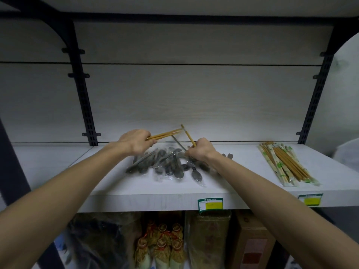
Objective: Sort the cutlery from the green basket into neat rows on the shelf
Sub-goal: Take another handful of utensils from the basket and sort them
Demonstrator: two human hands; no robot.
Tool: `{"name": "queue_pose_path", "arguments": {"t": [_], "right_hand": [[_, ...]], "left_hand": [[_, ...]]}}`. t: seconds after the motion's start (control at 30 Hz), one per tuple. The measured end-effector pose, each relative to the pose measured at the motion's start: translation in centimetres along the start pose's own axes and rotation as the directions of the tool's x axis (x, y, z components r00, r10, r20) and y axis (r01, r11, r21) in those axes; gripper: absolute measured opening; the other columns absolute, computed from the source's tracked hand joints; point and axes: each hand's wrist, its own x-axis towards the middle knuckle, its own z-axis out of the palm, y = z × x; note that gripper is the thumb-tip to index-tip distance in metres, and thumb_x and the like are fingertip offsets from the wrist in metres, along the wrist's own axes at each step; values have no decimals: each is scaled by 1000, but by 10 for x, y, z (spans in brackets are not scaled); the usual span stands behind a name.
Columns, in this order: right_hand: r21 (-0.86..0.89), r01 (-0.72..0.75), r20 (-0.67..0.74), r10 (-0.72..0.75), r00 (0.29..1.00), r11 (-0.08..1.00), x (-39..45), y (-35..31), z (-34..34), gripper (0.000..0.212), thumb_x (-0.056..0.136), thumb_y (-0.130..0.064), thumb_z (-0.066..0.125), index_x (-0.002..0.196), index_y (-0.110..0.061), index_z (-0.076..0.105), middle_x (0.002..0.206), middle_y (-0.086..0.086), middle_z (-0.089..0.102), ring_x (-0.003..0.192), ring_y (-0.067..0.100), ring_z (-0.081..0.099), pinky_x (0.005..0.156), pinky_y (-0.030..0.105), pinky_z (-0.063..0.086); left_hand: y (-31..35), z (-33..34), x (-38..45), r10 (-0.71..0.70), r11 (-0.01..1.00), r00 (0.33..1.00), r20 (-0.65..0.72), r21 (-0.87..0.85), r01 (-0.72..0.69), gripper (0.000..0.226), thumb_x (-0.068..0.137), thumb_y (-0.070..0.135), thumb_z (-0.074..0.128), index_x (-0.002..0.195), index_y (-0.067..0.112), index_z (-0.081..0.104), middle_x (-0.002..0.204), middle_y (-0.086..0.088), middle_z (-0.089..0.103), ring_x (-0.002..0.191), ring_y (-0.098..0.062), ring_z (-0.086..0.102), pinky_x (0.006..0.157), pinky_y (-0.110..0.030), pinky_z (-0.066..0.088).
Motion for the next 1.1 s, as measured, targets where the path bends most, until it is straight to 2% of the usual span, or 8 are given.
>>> {"name": "queue_pose_path", "arguments": {"t": [0.23,0.43,0.63,0.77,0.9,0.97,1.03,1.1], "right_hand": [[188,-50,109,30,994,981,-8,-7,-10,32,87,-38,76,80,-10,61,63,1,54,49,13,46,43,23,33],[498,-95,97,54,994,862,-18,15,-54,31,98,-24,60,113,2,65,57,-3,46,41,10,35,38,20,23],[404,-155,-30,182,983,902,-42,68,-122,11,93,-18,62,99,-10,64,66,0,56,45,11,47,43,21,31],[285,-159,-180,216,960,945,-60,110,-164,17,91,-22,64,80,-9,66,60,-2,59,43,12,48,46,23,35],[35,-92,-282,99,954,995,-69,146,-188,24,86,-26,67,71,-7,71,61,1,60,60,20,54,62,30,46],[-121,-80,-283,43,958,989,-70,156,-190,24,84,-32,71,89,-9,77,80,6,72,77,23,65,76,34,53],[-279,-87,-286,4,958,956,-71,162,-186,32,81,-40,73,105,-19,75,97,3,74,91,21,68,83,34,55],[-380,-60,-299,-61,952,923,-72,167,-180,34,80,-43,70,108,-25,74,101,-2,74,94,20,68,84,32,54]], "left_hand": [[-18,-5,-12,0,999,984,-178,48,8,37,105,45,43,83,16,53,78,-4,60,74,-29,56,59,-36,34],[32,9,-1,45,921,998,-52,-385,-62,32,104,39,51,93,14,67,75,-3,60,65,-22,53,59,-33,37],[131,35,21,76,688,986,145,-724,54,27,105,27,51,112,4,64,79,-3,53,58,-13,44,45,-24,35],[198,52,30,92,644,980,174,-761,75,20,103,20,50,98,5,62,81,-9,55,58,-17,46,44,-23,34],[257,73,18,112,678,972,204,-731,75,16,91,21,49,81,13,58,71,-12,58,56,-23,50,54,-26,37],[280,84,11,128,742,963,235,-667,64,26,80,35,49,90,14,62,91,-15,69,76,-27,60,74,-33,48],[297,89,4,126,848,954,272,-529,39,38,82,47,52,108,21,62,113,-8,67,106,-29,57,101,-42,39],[306,93,3,159,904,958,238,-426,-44,41,93,49,53,126,26,60,128,-3,62,118,-26,53,95,-35,31]]}}
